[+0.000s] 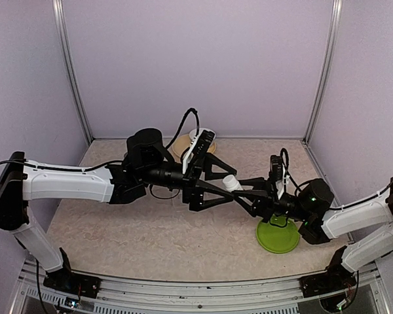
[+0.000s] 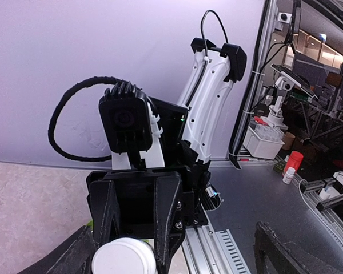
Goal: Sort the pills into containers
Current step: Unscrew the lid of the pill bottle from the pill bottle.
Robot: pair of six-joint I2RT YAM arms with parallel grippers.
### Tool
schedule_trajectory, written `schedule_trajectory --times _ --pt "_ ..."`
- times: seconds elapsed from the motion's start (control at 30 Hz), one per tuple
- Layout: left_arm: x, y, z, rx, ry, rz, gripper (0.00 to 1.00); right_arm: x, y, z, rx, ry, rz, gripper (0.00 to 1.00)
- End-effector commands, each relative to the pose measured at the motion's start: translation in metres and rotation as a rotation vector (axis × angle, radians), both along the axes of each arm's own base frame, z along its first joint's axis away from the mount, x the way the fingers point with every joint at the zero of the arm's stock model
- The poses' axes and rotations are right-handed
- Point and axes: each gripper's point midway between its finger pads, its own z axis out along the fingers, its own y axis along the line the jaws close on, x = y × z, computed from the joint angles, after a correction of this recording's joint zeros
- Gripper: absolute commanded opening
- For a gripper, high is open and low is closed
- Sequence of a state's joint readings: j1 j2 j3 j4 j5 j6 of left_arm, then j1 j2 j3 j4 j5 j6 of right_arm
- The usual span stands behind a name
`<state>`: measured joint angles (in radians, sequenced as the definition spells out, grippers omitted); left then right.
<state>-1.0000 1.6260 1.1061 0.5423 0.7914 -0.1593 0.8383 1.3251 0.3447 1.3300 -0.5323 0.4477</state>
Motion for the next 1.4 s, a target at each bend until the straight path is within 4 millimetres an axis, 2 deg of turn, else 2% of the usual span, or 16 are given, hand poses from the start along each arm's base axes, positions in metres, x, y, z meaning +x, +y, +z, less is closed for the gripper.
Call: schedule_trajectory --times 0.0,0.2,0.57,0.63,0.8,0.9,1.1,1.37 --pt "-0.002 -0.001 0.001 -0.004 -0.019 0.000 0.92 0.015 -0.013 0.008 0.048 0.026 -0.083 0.00" --pt "-0.001 0.006 0.003 -0.014 -0.019 0.032 0.92 0.022 -0.023 0.007 0.055 0.039 -0.143 0.00" --pt "-0.005 0.013 0.004 -0.014 -0.010 0.036 0.91 0.021 -0.032 0.011 0.056 0.006 -0.174 0.00" --pt "0.000 0.013 0.001 -0.003 -0.006 0.065 0.92 0.016 -0.032 0.014 0.052 -0.016 -0.159 0.00" --pt "0.033 0.006 0.000 0.039 0.019 0.208 0.93 0.004 -0.023 0.011 0.029 -0.043 -0.070 0.00" --pt "0.037 -0.001 0.001 0.056 0.019 0.206 0.93 0.001 -0.017 0.009 0.017 -0.046 -0.024 0.00" --pt "0.028 -0.009 0.003 0.052 0.008 0.153 0.91 0.000 -0.013 0.006 0.006 -0.040 -0.001 0.00" --pt "0.018 -0.019 -0.009 0.090 0.000 0.092 0.88 0.000 -0.013 0.004 0.004 -0.039 0.002 0.00"
